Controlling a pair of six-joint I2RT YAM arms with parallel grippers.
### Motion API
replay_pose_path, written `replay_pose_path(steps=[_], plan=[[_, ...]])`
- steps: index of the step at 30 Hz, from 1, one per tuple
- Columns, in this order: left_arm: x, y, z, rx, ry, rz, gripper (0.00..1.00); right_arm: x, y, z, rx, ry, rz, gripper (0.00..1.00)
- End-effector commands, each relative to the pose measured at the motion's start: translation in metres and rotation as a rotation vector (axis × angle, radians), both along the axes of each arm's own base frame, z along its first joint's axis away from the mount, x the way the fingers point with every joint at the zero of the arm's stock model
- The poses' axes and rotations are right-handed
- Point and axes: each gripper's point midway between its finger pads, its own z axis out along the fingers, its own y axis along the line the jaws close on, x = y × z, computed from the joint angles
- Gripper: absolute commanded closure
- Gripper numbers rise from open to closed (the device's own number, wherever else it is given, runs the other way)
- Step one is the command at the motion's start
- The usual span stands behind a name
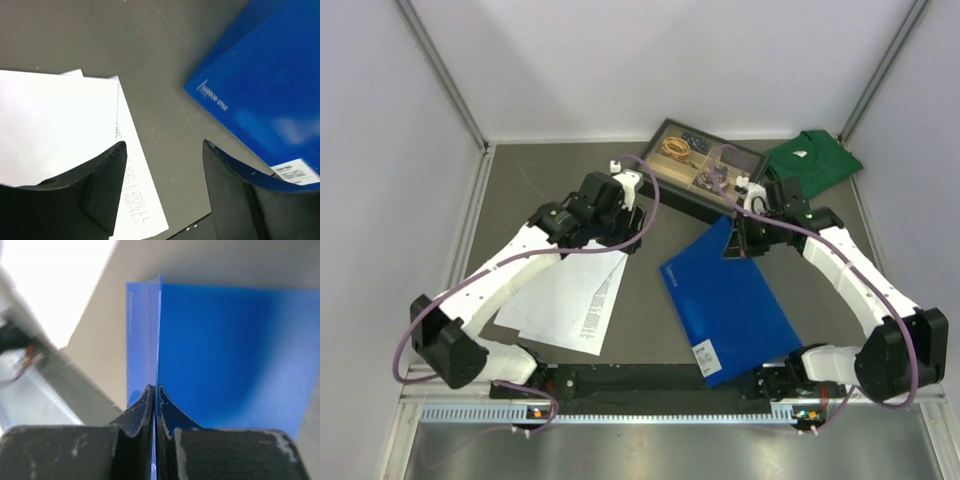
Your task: Put the files into the folder
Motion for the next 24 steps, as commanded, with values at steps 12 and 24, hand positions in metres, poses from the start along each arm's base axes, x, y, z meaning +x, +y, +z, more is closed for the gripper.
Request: replay_pose_path(steps=[12,24], plan=[[-0.036,-0.087,-0.034,-0.58,0.203,0.131,0.42,0.004,-0.146,0.069,-0.685,-0.106,-0.583,1.0],[-0.063,-0.238,-0.099,-0.511,0.352,-0.017,0.58,0.003,-0.138,0.058,-0.688,-0.077,-0.617,1.0]])
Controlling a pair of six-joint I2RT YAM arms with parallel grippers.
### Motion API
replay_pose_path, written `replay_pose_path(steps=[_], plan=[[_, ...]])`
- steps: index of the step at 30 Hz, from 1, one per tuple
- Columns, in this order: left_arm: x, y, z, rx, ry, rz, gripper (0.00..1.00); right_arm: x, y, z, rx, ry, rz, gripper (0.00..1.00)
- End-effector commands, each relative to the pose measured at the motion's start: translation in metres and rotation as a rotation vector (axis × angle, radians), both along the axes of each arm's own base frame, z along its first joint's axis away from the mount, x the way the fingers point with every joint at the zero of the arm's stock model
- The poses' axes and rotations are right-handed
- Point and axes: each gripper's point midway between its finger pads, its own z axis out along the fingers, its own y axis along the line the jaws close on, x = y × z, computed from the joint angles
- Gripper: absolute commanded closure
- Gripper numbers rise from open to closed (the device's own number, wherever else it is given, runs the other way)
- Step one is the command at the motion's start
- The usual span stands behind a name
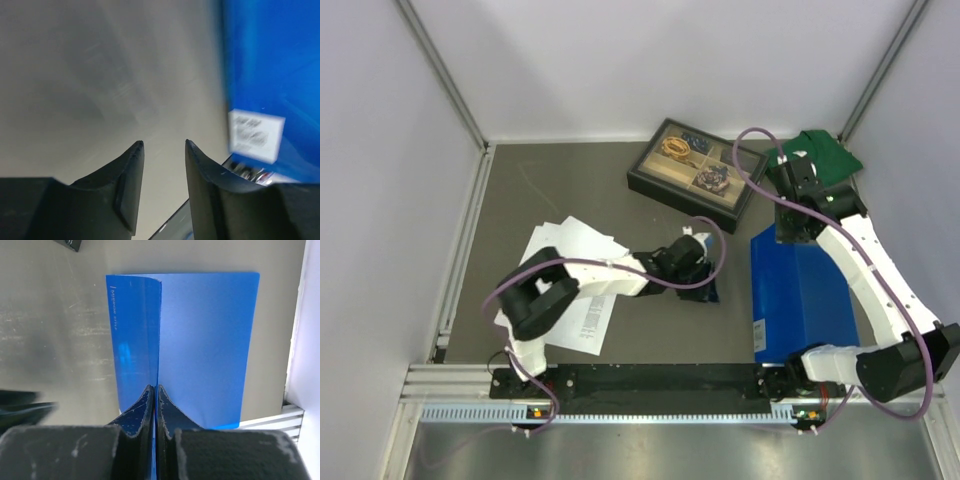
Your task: Put the files into the folder
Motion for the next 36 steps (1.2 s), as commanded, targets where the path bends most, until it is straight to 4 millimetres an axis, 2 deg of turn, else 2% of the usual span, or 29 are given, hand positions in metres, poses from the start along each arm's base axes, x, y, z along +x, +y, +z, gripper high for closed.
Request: replay_pose_path(steps=[1,2,3,4,5,6,7,9,10,12,13,14,16,17,18,20,21,22,23,24,26,27,28,29,30,32,33,35,36], plan=[[0.019,-0.059,0.027,-0.15,-0.043,0.015,0.58,-0.006,0.01,0.002,0.062,-0.017,-0.011,0.95],[0.021,-0.062,0.026,-0.158,-0.033,0.027,0.58,-0.013,0.024,-0.002,0.143,-0.008,0.029,0.91],[0.024,-0.067,0.028,-0.168,-0.036,0.029,0.58,-0.008,0.036,-0.001,0.208,-0.037,0.051,0.85],[0.023,-0.071,0.018,-0.159,-0.019,0.021,0.58,-0.01,0.045,0.0,0.261,-0.046,0.074,0.72],[0.024,-0.073,0.015,-0.155,-0.009,0.02,0.58,-0.016,0.061,-0.005,0.344,-0.022,0.107,0.64],[0.026,-0.077,0.016,-0.16,-0.009,0.018,0.58,-0.015,0.067,0.002,0.389,-0.059,0.128,0.59],[0.025,-0.077,0.008,-0.147,0.003,0.018,0.58,-0.017,0.074,0.003,0.425,-0.064,0.144,0.51],[0.028,-0.07,0.0,-0.117,0.0,0.041,0.58,-0.025,0.08,0.005,0.474,-0.072,0.171,0.45],[0.029,-0.067,0.003,-0.111,-0.014,0.052,0.58,-0.028,0.081,0.007,0.483,-0.077,0.177,0.43],[0.032,-0.05,-0.003,-0.075,-0.034,0.073,0.58,-0.033,0.085,0.009,0.504,-0.084,0.195,0.41],[0.033,-0.045,0.01,-0.088,-0.052,0.08,0.58,-0.039,0.088,0.012,0.513,-0.092,0.217,0.39],[0.033,-0.036,0.01,-0.07,-0.06,0.082,0.57,-0.041,0.091,0.014,0.523,-0.096,0.217,0.39],[0.038,-0.014,0.023,-0.058,-0.097,0.114,0.55,-0.046,0.097,0.018,0.54,-0.106,0.243,0.38],[0.038,-0.002,0.024,-0.032,-0.113,0.115,0.53,-0.049,0.107,0.019,0.56,-0.103,0.262,0.37],[0.039,0.018,0.032,-0.007,-0.129,0.141,0.52,-0.052,0.112,0.019,0.567,-0.099,0.277,0.37],[0.043,0.04,0.043,0.017,-0.158,0.165,0.51,-0.057,0.129,0.016,0.589,-0.081,0.315,0.36],[0.047,0.066,0.054,0.054,-0.183,0.218,0.49,-0.058,0.135,0.016,0.594,-0.079,0.328,0.36],[0.048,0.081,0.06,0.069,-0.193,0.244,0.47,-0.058,0.14,0.013,0.59,-0.075,0.333,0.36],[0.05,0.096,0.066,0.088,-0.206,0.272,0.46,-0.059,0.155,0.011,0.6,-0.067,0.364,0.35],[0.05,0.124,0.08,0.098,-0.217,0.324,0.44,-0.058,0.162,0.01,0.604,-0.064,0.376,0.35],[0.054,0.157,0.095,0.123,-0.248,0.407,0.41,-0.057,0.186,-0.001,0.616,-0.022,0.407,0.34],[0.051,0.182,0.113,0.117,-0.273,0.463,0.39,-0.059,0.204,-0.001,0.632,-0.025,0.447,0.32],[0.055,0.2,0.124,0.134,-0.324,0.527,0.37,-0.054,0.212,-0.004,0.627,-0.036,0.449,0.31],[0.054,0.212,0.134,0.13,-0.353,0.558,0.36,-0.051,0.223,-0.017,0.612,-0.005,0.443,0.3],[0.048,0.225,0.157,0.091,-0.402,0.591,0.34,-0.051,0.242,-0.017,0.631,-0.018,0.483,0.29],[0.042,0.244,0.173,0.097,-0.438,0.633,0.3,-0.046,0.26,-0.028,0.632,-0.009,0.496,0.25],[0.037,0.251,0.186,0.068,-0.46,0.648,0.3,-0.041,0.28,-0.038,0.642,-0.008,0.521,0.2],[0.03,0.259,0.192,0.071,-0.464,0.657,0.3,-0.034,0.296,-0.055,0.655,0.005,0.529,0.16],[0.027,0.262,0.195,0.065,-0.467,0.657,0.3,-0.032,0.306,-0.079,0.65,0.048,0.535,0.14]])
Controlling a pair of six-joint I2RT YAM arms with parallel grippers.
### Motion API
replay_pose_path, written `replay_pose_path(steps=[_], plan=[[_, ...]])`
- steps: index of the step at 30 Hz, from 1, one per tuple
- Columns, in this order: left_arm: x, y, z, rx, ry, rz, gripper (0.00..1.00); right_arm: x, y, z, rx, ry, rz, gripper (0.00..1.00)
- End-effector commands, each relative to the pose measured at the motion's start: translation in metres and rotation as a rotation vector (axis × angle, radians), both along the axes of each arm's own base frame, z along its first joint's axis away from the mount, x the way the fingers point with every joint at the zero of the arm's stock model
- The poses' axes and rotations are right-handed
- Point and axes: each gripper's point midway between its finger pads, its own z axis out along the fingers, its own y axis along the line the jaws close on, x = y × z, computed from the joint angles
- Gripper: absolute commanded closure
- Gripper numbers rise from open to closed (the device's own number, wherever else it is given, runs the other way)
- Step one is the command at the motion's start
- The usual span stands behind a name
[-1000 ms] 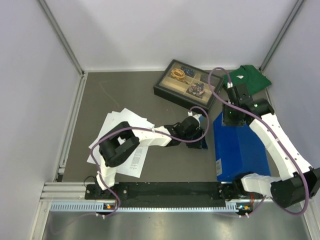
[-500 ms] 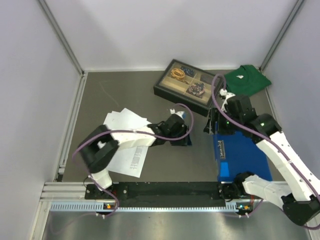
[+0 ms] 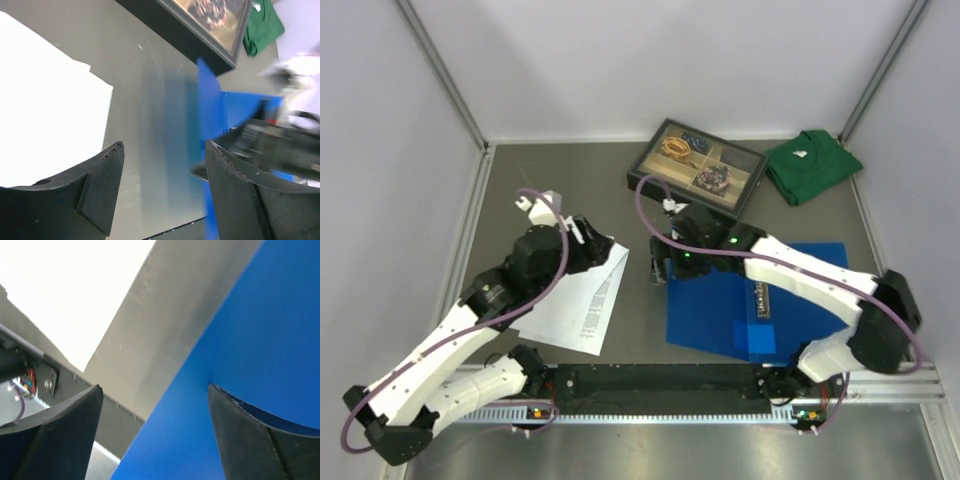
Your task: Put the files into the folder
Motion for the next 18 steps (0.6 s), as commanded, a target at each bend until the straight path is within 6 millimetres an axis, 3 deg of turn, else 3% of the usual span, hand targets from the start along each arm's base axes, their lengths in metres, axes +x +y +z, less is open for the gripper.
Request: replay_pose_path(steps=[1,5,9,12,13,14,15,17,18], plan=[[-0.013,0.031,-0.007,0.096,0.029,0.059,0.3,0.025,0.064,-0.019,0.141,-0.031,0.051,0.14],[-0.019,0.017,-0.014,0.057,0.046,-0.01,0.31,0.029,0.079,-0.046,0.098,0.012,0.1,0.14],[-0.025,-0.022,-0.006,-0.051,0.03,-0.18,0.32,0.028,0.06,-0.03,0.077,-0.026,0.085,0.14],[-0.014,-0.058,0.003,-0.15,0.0,-0.27,0.34,0.032,0.024,-0.005,0.065,-0.058,-0.013,0.14],[-0.021,-0.074,0.002,-0.188,0.038,-0.35,0.34,0.031,0.01,-0.008,0.048,-0.056,-0.047,0.14],[-0.019,-0.086,0.005,-0.208,0.044,-0.379,0.35,0.029,-0.001,0.011,0.081,-0.084,-0.077,0.14],[-0.012,-0.102,-0.009,-0.2,0.09,-0.406,0.37,0.032,-0.019,0.011,0.061,-0.079,-0.128,0.14],[-0.007,-0.131,-0.004,-0.227,0.082,-0.464,0.41,0.035,-0.053,0.008,0.015,-0.095,-0.239,0.14],[0.0,-0.147,-0.028,-0.193,0.14,-0.472,0.42,0.037,-0.082,0.013,-0.009,-0.1,-0.319,0.14]])
